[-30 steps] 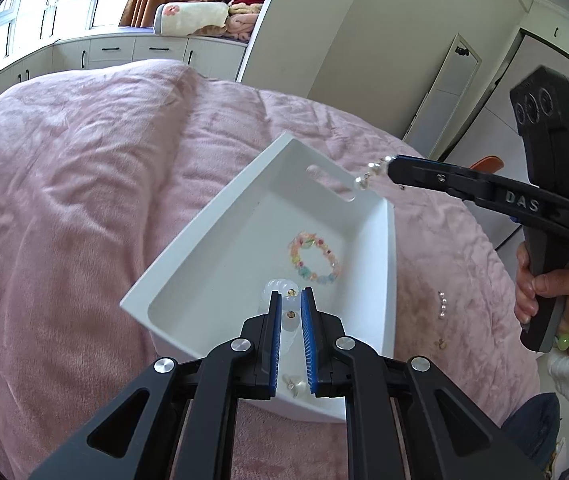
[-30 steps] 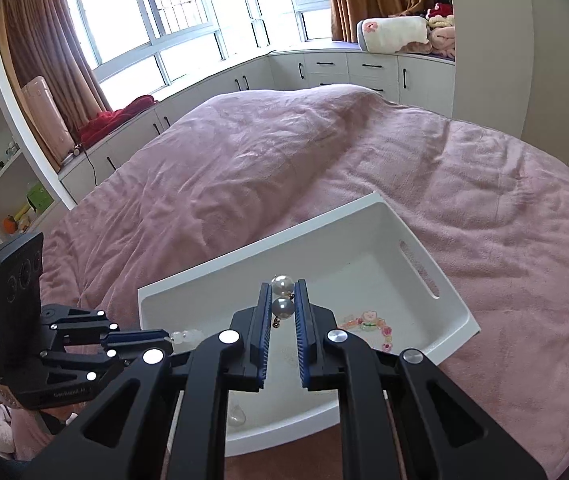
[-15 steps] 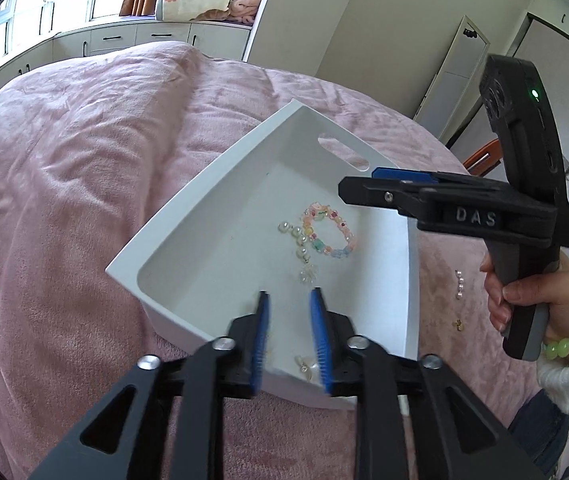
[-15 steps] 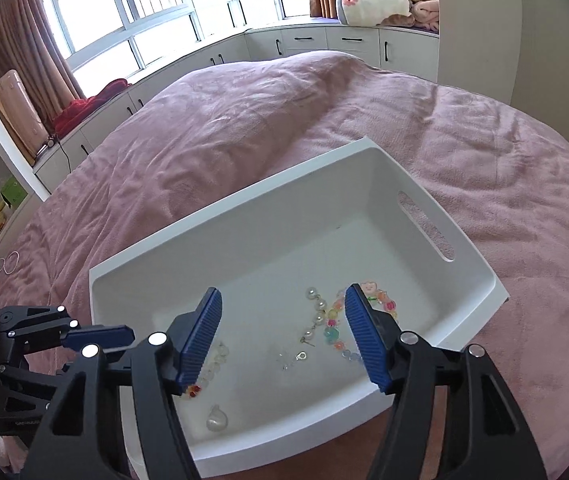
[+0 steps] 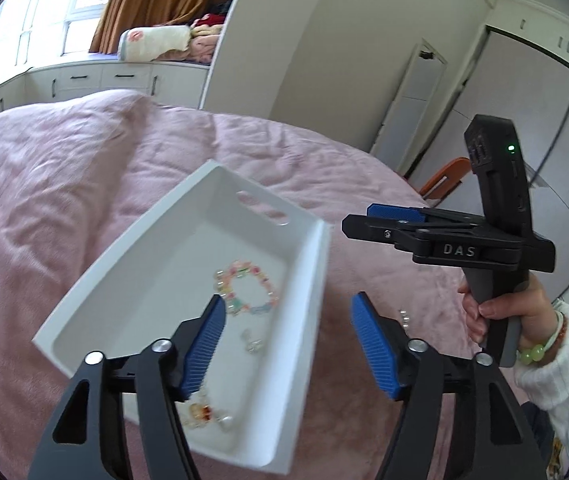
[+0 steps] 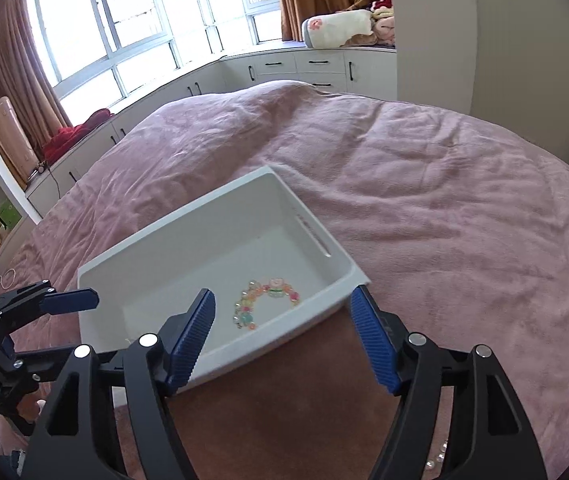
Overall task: Organize jewelry
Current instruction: 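Grasp the second pearl drop earring on the bed with the right gripper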
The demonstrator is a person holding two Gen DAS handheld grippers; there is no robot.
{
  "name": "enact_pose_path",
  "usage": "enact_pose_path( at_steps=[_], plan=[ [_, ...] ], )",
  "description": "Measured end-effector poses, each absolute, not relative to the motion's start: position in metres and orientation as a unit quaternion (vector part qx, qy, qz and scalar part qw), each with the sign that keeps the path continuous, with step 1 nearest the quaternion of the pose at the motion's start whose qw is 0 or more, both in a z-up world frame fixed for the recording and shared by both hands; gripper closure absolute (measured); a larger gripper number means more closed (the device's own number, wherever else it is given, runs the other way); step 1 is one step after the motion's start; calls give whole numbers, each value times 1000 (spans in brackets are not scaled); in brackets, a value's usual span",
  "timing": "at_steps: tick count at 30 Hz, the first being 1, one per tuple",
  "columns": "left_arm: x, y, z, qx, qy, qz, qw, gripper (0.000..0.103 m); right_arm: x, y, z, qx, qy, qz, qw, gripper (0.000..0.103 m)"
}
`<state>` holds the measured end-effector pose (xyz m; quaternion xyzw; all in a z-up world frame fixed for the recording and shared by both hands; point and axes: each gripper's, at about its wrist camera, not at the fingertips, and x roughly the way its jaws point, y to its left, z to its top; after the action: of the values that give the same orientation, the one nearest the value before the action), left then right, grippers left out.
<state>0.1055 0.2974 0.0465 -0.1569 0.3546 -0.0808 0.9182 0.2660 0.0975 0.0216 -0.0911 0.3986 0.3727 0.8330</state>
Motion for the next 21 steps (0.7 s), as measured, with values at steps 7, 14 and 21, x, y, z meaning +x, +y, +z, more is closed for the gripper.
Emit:
enact_pose_path(
  at_steps=[7, 14, 21],
  plan=[
    [126, 232, 47, -115, 362, -120, 917, 14, 287, 11, -9, -62, 428, 318, 844, 33],
    [150, 147, 32, -23, 378, -170, 910, 11, 290, -54, -54, -62, 458, 278, 842, 32],
    [172, 75, -17, 35, 421, -213, 881, 11, 278, -79, -94, -119, 468, 268, 834, 27]
  ],
)
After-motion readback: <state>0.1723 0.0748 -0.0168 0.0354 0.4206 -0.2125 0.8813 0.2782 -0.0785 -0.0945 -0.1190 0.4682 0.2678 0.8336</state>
